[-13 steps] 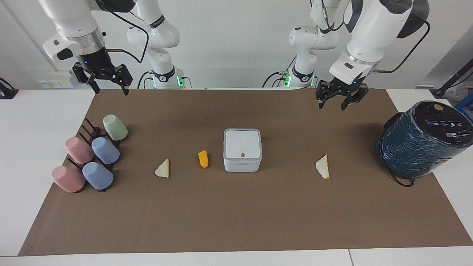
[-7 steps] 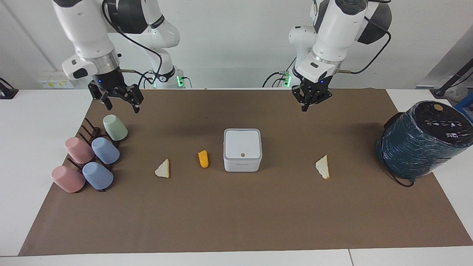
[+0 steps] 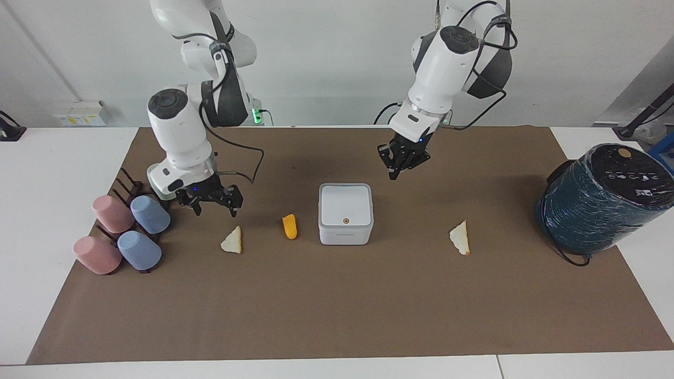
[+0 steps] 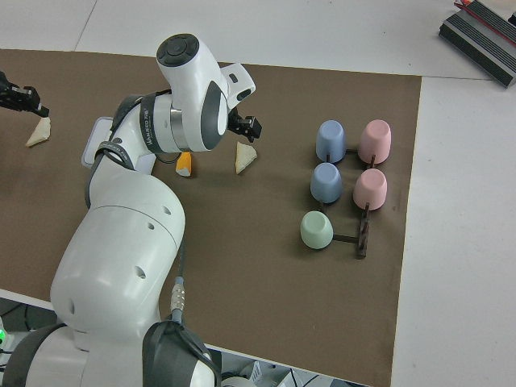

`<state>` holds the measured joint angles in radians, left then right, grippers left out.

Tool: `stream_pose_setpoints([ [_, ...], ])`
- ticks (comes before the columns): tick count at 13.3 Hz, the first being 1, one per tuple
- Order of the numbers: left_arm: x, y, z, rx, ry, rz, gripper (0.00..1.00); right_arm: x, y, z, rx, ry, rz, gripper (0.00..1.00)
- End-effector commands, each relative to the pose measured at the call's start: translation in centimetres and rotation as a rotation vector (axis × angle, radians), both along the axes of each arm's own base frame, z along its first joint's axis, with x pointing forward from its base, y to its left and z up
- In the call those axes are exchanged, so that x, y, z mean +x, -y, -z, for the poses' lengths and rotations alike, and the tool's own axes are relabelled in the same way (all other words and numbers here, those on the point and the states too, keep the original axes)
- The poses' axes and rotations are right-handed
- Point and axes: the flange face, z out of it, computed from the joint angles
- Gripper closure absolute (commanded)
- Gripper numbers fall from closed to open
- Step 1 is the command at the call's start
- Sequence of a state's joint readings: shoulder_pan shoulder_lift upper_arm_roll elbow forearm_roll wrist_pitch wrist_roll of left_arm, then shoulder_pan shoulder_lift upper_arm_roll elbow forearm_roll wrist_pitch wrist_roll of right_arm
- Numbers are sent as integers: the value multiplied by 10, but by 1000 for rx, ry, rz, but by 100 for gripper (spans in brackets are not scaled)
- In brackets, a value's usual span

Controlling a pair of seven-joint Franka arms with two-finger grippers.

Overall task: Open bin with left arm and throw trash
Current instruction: 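Reach the left gripper to the bin lid while the right gripper reaches bread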

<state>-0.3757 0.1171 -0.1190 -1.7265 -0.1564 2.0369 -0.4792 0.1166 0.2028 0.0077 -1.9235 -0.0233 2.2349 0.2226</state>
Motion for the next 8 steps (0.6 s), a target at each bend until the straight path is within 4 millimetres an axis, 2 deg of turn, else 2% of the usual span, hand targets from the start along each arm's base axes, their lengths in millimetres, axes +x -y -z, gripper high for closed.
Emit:
stream_pose_setpoints([
  [1, 13, 13, 13, -50, 22, -53, 100, -2, -10, 43, 18, 12, 24, 0],
  [3, 15, 20, 19, -79, 38, -66, 100, -8, -35, 69, 29, 13, 69, 0],
  [6, 17, 34, 32, -100, 58, -77, 100, -18, -27, 101, 23, -20, 88, 0],
  [8, 13, 51, 46, -105, 57, -74, 100, -22, -26, 110, 26, -10, 92, 0],
])
